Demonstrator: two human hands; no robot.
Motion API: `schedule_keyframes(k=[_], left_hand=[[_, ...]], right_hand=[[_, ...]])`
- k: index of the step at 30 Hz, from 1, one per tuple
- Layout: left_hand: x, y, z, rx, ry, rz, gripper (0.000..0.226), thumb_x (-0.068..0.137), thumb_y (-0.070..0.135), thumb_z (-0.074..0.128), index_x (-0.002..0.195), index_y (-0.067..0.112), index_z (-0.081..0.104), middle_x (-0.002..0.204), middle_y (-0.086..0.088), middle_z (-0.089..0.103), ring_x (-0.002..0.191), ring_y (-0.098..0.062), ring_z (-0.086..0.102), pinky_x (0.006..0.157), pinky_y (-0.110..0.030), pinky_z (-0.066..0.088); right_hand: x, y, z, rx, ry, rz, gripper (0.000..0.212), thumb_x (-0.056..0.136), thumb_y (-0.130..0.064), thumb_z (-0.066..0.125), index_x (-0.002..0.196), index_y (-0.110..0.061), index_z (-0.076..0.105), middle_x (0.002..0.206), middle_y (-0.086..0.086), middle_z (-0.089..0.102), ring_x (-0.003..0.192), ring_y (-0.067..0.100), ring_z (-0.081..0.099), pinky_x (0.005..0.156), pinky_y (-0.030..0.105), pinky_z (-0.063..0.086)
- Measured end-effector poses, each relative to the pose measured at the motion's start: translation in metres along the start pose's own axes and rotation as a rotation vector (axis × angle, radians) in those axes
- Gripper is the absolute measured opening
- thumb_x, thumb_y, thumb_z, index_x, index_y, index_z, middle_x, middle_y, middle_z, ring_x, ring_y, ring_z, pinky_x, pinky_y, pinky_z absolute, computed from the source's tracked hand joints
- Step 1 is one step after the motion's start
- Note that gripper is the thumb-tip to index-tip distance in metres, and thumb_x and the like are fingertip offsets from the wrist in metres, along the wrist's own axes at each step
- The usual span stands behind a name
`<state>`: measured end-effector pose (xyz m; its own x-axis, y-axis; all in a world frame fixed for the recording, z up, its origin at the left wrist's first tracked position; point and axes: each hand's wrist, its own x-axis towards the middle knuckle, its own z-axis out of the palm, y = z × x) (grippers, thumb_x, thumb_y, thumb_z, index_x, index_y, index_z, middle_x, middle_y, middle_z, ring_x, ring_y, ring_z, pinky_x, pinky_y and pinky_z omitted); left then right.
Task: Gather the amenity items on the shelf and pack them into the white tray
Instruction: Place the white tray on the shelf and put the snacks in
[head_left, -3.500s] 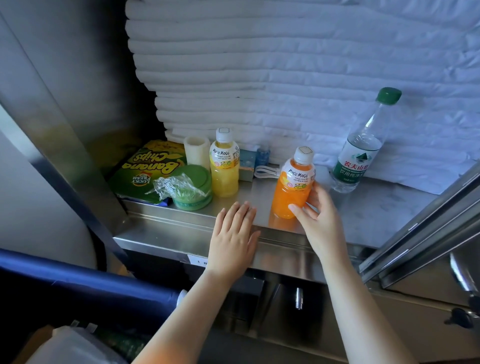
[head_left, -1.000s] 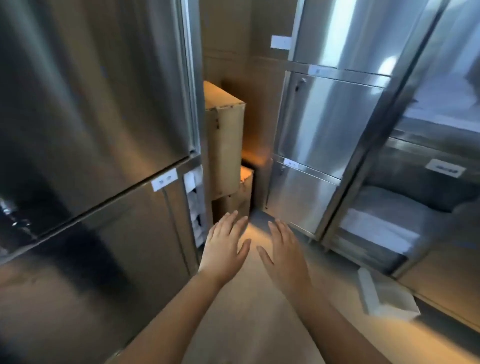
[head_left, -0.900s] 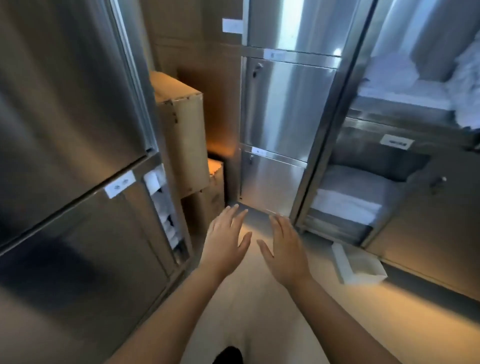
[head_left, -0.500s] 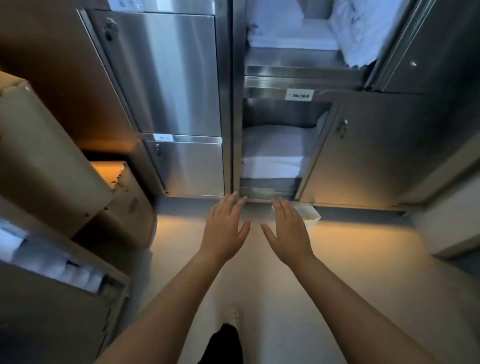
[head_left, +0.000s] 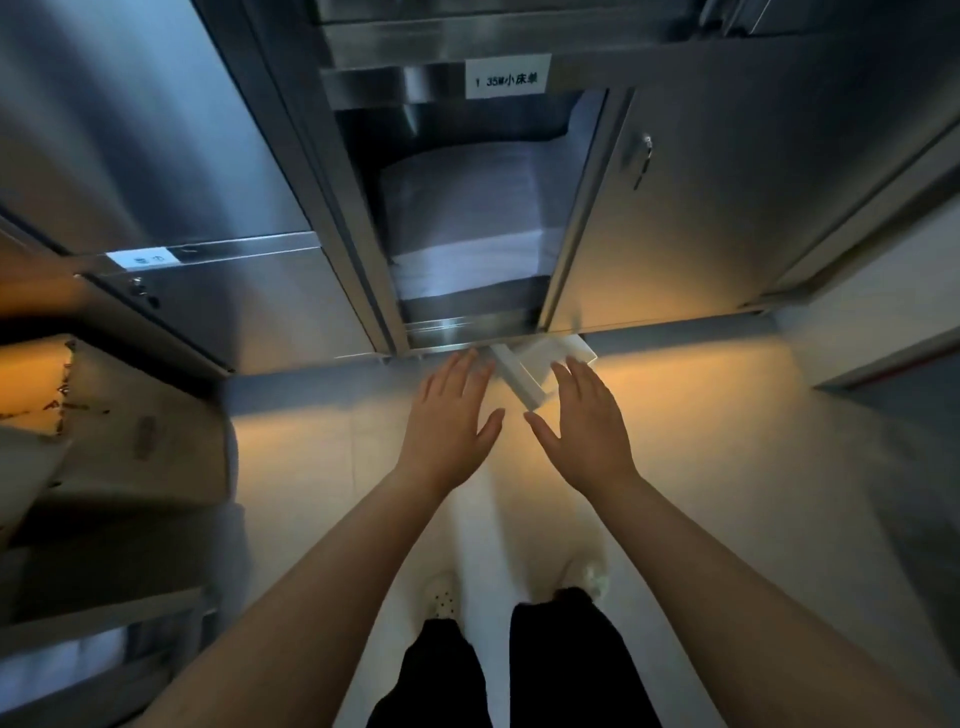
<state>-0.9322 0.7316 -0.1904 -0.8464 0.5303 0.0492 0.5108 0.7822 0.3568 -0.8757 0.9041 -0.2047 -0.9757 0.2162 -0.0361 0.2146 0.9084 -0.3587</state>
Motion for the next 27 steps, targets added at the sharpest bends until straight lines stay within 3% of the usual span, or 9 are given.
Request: schedule_keyframes(k=[5, 10, 13, 18, 23, 27], left_hand=[[0.058, 0.015, 0.053, 0.040, -0.048, -0.038, 0.058, 0.093, 0.043, 0.044, 0.144, 0.020, 0.030, 0.152, -0.008, 0.028, 0.142, -0.025, 0.019, 0.113, -0.040, 0.015], [0.114, 0.003, 0.164, 0.054, -0.145, -0.085, 0.060, 0.094, 0.049, 0.039, 0.146, 0.024, 0.025, 0.154, -0.005, 0.024, 0.142, -0.024, 0.019, 0.114, -0.041, 0.012], [0.149, -0.023, 0.252, 0.055, -0.181, -0.077, 0.061, 0.093, 0.051, 0.040, 0.146, 0.024, 0.027, 0.153, -0.005, 0.026, 0.141, -0.025, 0.023, 0.112, -0.039, 0.011], [0.198, -0.088, 0.410, 0.055, -0.133, 0.034, 0.059, 0.090, 0.050, 0.043, 0.139, 0.017, 0.041, 0.145, -0.012, 0.041, 0.132, -0.033, 0.039, 0.106, -0.045, 0.025], [0.235, -0.146, 0.559, 0.058, -0.160, 0.125, 0.058, 0.092, 0.046, 0.047, 0.142, 0.020, 0.035, 0.149, -0.009, 0.034, 0.137, -0.028, 0.032, 0.109, -0.037, 0.015], [0.269, -0.179, 0.654, 0.072, -0.175, 0.249, 0.060, 0.094, 0.048, 0.041, 0.145, 0.020, 0.029, 0.153, -0.007, 0.025, 0.142, -0.025, 0.019, 0.112, -0.037, 0.007]], right_hand=[[0.053, 0.064, 0.025, -0.018, -0.090, 0.024, 0.070, 0.092, -0.050, 0.048, 0.147, -0.013, 0.025, 0.157, 0.008, 0.018, 0.144, 0.025, 0.015, 0.115, 0.037, 0.016], [0.116, 0.139, 0.101, -0.067, -0.168, 0.032, 0.075, 0.090, -0.057, 0.044, 0.149, -0.017, 0.020, 0.158, 0.007, 0.012, 0.146, 0.026, 0.009, 0.116, 0.037, 0.008], [0.155, 0.188, 0.170, -0.091, -0.176, 0.050, 0.078, 0.087, -0.062, 0.040, 0.149, -0.019, 0.021, 0.158, 0.005, 0.013, 0.146, 0.026, 0.011, 0.116, 0.040, 0.008], [0.204, 0.276, 0.309, -0.136, -0.170, 0.057, 0.080, 0.084, -0.066, 0.039, 0.148, -0.021, 0.025, 0.158, 0.004, 0.017, 0.145, 0.026, 0.015, 0.115, 0.041, 0.011], [0.238, 0.351, 0.444, -0.184, -0.177, 0.042, 0.082, 0.082, -0.068, 0.029, 0.149, -0.021, 0.022, 0.158, 0.005, 0.015, 0.145, 0.026, 0.014, 0.116, 0.042, 0.017], [0.268, 0.391, 0.534, -0.199, -0.153, -0.039, 0.081, 0.085, -0.069, 0.024, 0.148, -0.019, 0.025, 0.158, 0.005, 0.017, 0.145, 0.025, 0.013, 0.117, 0.041, 0.008]])
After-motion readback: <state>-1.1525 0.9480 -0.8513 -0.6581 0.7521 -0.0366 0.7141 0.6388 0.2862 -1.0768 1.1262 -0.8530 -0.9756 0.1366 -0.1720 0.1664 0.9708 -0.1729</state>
